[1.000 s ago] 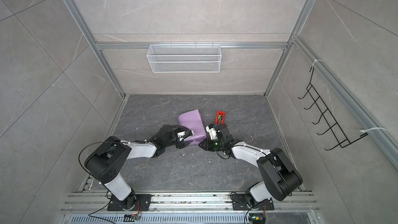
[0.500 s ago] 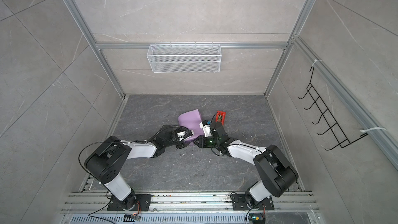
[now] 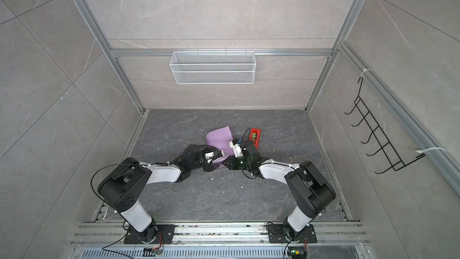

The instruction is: Wrap the gift box in paper

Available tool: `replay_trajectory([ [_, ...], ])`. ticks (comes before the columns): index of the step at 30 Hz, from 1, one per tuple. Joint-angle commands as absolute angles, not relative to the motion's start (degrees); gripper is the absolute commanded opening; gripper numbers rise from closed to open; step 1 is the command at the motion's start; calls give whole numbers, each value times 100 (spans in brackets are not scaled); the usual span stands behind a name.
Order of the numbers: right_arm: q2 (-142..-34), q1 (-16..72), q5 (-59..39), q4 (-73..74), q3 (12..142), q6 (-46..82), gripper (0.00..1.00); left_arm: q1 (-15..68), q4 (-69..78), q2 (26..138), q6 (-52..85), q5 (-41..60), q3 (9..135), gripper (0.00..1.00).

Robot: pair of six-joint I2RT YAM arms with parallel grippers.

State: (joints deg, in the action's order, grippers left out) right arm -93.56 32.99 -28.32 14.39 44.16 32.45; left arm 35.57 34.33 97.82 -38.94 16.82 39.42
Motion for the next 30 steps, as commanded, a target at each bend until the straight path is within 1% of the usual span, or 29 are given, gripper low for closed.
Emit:
replay_trajectory([
  [1,-9466,3305,-2657,1314,4575,3028,15,3522,3158,9846,-3733,1766,4000,73],
  [16,-9450,3253,-2483,1160,4509,2772,14,3520,3149,9851,-3730,1775,4010,73],
  [30,-9208,3120,-2564,1158,4247,2731,14,3520,3138,9855,-3727,1768,4017,73],
])
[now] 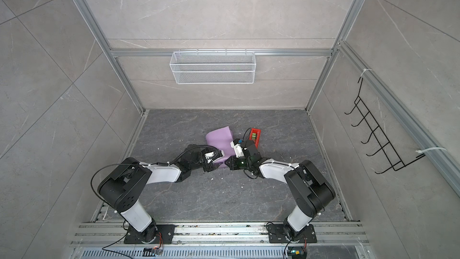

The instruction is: Wrap the gift box in paper

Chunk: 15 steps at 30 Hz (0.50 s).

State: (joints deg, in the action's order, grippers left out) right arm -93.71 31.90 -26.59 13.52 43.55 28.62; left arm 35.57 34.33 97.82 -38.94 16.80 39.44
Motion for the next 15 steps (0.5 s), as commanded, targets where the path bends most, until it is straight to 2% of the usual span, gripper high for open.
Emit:
replay_trajectory([
  [1,-9186,3120,-2573,1160,4224,2727,14,3516,3130,9851,-3726,1769,4022,73],
  [15,-9252,3059,-2526,1210,4159,2639,14,3516,3120,9847,-3724,1774,4039,73],
])
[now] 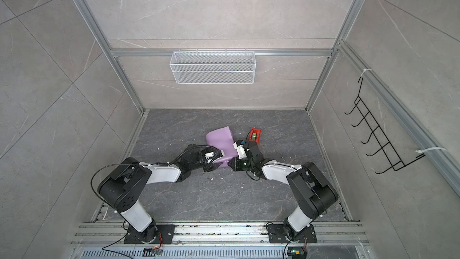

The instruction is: Wrap the gift box in paper

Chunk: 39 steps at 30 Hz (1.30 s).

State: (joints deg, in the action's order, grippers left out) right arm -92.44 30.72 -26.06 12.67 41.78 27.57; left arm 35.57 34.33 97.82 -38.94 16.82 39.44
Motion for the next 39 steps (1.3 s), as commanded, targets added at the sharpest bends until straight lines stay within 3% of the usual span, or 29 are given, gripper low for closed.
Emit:
replay_trajectory([
  [1,-9265,3061,-2507,1241,4169,2651,14,3520,3120,9855,-3718,1775,4034,73],
  [20,-9689,3098,-2178,2669,3901,3044,12,3524,3114,9834,-3692,1839,4034,73],
  [29,-9525,3113,-1725,2256,3626,2846,12,3520,3103,9792,-3683,1855,4033,73],
  [39,-8637,3021,-1846,1567,3250,2671,12,3521,3051,9584,-3553,1951,4010,82],
])
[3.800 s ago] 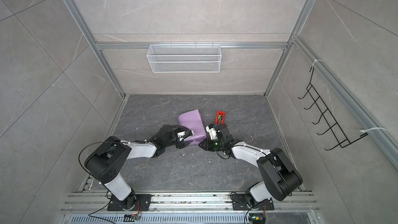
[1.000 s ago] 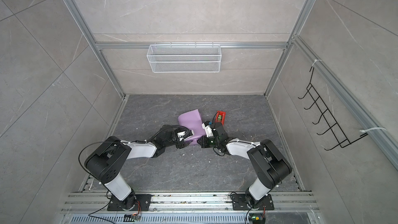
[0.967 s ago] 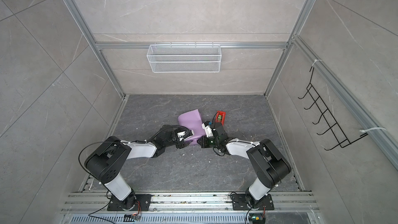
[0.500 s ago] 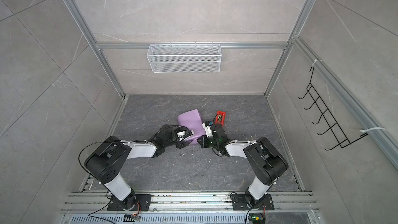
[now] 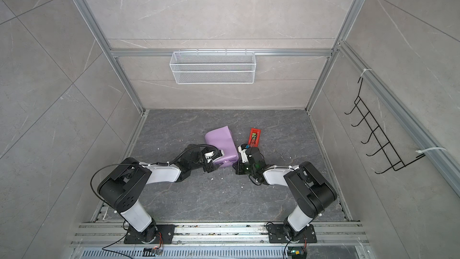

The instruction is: Wrap the gift box in paper

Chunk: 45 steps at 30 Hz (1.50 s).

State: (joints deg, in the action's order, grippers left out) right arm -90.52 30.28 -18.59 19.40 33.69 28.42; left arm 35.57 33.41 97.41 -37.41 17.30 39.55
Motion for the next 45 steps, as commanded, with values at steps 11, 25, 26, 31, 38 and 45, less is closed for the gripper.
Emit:
replay_trajectory([
  [11,-7307,2819,-1480,457,3565,2429,33,3519,3375,9051,-2992,2079,3822,89],
  [25,-9491,2575,-1989,361,5550,2740,67,3219,1195,8241,3747,348,4053,88],
  [26,-9615,2575,-2008,207,5707,2675,67,3148,1274,8354,4038,604,4080,88],
  [31,-10056,2559,-2004,92,6082,2676,68,3006,1460,9212,4610,1587,4671,87],
  [38,-10795,2523,-2588,463,6560,2991,68,2813,1413,10027,4699,1807,5294,88],
  [45,-11115,2524,-3094,872,6899,3327,66,2788,1573,10424,4729,2256,5706,87],
])
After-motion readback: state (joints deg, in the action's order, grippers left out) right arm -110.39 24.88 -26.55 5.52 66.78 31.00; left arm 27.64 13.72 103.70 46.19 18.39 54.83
